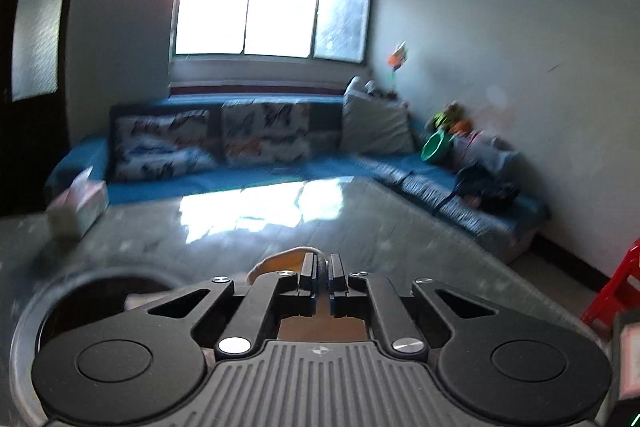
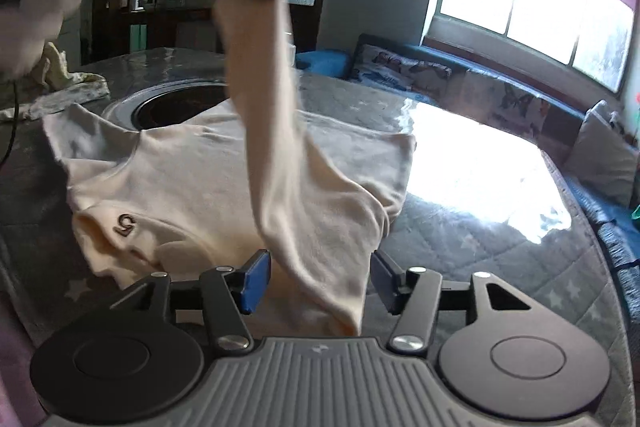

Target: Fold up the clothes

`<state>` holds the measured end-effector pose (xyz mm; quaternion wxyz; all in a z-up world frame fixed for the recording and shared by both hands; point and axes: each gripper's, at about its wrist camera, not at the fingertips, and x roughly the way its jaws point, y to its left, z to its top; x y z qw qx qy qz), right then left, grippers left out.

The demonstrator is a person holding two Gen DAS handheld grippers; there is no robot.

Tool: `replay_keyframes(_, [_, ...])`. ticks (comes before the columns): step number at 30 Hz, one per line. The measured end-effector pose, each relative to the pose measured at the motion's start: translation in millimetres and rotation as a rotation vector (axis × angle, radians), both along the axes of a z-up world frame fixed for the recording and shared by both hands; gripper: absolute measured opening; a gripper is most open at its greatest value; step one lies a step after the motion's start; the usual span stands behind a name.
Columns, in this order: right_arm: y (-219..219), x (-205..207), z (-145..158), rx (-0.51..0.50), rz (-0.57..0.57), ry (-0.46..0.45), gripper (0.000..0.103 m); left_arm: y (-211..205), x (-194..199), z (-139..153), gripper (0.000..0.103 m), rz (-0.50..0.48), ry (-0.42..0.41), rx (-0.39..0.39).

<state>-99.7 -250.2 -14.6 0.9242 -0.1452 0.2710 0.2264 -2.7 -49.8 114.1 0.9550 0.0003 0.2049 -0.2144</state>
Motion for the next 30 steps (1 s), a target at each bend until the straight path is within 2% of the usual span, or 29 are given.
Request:
replay_keyframes(3, [3.1,-0.7,-0.1,-0.014,-0.005,-0.027,0.058,-12.3,1.2,14.7,0.006,-0.036,-0.032,-0.009])
replay_keyframes(8, [-4.7,6.5,-4.4,-0.05,-0.1,-0.04,0.058,-23.5,-1.4,25.6,0.006,-0.068,-0.065,-0.004])
replay_keyframes(14, [-19.0,5.6,-9.6,-0.122,-0.15,-0.034,0.06,-16.5,-6.2,24.1,0.006,-0.053,-0.068,-0.017])
replay_keyframes(15, [-20.2,4.8,-10.6,-0.138,-0.16,-0.04,0.062,-13.9,-7.5,22.4,0.003,-0.049,-0.063,-0.021])
replay_keyframes(19, [-25.3,3.1,-11.5,-0.166,-0.195,-0.063,0.07,1.2,-16.0,5.8,0.003,-0.029,-0.016,-0.037])
replay_keyframes(22, [-28.1,3.5,-12.1,-0.156,-0.183,-0.056,0.07,16.1,-25.4,-15.5,0.003,0.001,0.043,-0.041])
replay_keyframes(30, [-26.6,0.6,-5.3,-0.176,-0.045,-0.006,0.074,50.9,-43.5,-74.8,0.003,0.099,0.211,0.016])
